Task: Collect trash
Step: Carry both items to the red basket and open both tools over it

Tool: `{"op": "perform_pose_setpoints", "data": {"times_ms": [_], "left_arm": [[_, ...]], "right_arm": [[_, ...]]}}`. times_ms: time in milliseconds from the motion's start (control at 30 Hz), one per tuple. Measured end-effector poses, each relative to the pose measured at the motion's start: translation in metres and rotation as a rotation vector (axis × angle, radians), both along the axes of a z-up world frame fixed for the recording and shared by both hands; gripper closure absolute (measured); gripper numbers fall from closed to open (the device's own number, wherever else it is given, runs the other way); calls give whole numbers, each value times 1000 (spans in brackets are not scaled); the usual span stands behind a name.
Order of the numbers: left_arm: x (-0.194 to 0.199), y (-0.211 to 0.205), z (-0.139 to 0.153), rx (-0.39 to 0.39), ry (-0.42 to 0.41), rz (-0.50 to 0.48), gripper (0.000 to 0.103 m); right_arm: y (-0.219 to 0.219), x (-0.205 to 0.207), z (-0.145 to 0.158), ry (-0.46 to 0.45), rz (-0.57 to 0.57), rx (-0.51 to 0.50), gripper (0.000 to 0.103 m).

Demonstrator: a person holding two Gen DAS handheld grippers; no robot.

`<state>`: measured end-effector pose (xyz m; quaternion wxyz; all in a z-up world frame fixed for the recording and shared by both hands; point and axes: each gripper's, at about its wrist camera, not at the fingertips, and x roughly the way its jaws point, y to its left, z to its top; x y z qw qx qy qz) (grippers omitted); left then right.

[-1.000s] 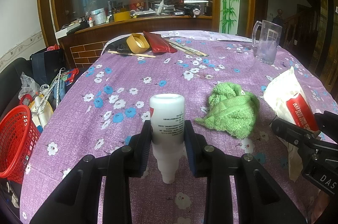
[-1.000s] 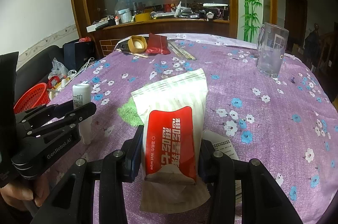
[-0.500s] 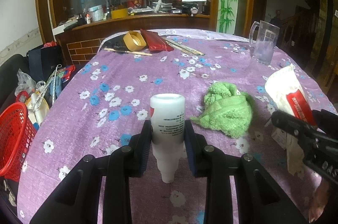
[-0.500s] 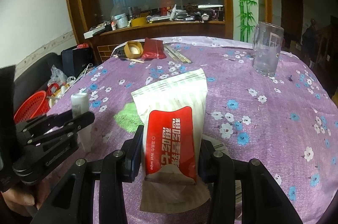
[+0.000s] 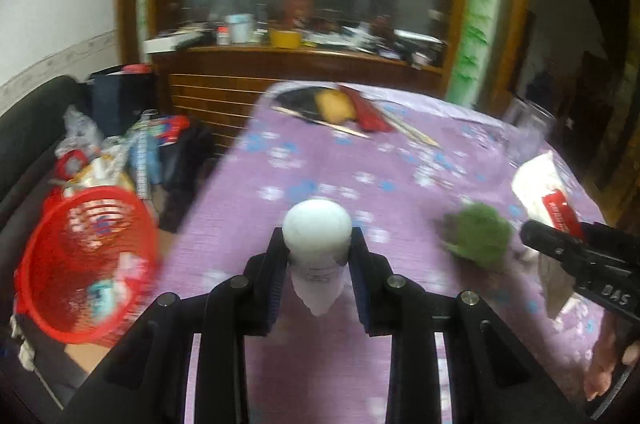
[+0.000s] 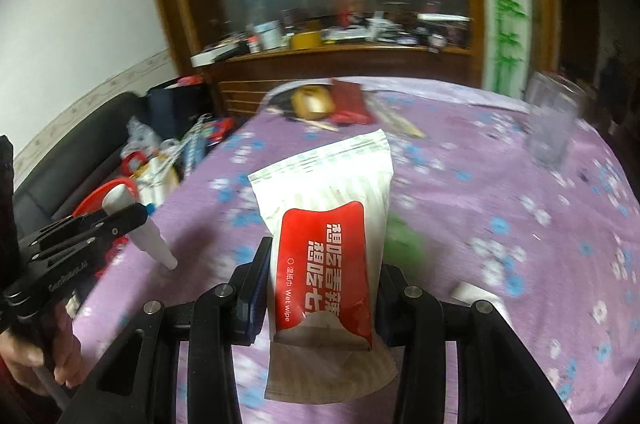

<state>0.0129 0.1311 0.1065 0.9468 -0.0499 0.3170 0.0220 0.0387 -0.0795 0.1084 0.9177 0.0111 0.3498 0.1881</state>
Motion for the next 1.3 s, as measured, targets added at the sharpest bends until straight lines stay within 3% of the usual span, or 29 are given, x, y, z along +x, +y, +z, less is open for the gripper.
{"op": "perform_pose_setpoints", "data": {"times_ms": [367, 567, 767, 867, 900, 933, 967, 1133, 1300], "left_arm": [[-22, 173, -10, -18, 26, 267, 74], [-18, 226, -25, -28, 60, 317, 74], [-11, 253, -35, -48, 61, 335, 74], [-12, 258, -38, -60, 53, 341, 70], [-12, 260, -40, -64, 54, 351, 56], [-13, 259, -41, -65, 54, 363, 42], [-16, 262, -42, -72, 48, 376, 41], [-22, 266, -42, -94, 36, 381, 41], [-25, 250, -31, -91, 22, 346, 41]], "right_arm": [[186, 26, 13, 82, 278, 23, 56], [272, 46, 6, 144, 360, 52, 56], [329, 73, -9, 196, 382, 78, 55], [346, 83, -14, 218, 392, 115, 51], [351, 86, -15, 227, 394, 123, 45], [353, 89, -16, 236, 396, 130, 31], [354, 93, -17, 244, 402, 153, 23], [338, 90, -9, 213, 386, 198, 23], [301, 68, -2, 142, 360, 137, 23]]}}
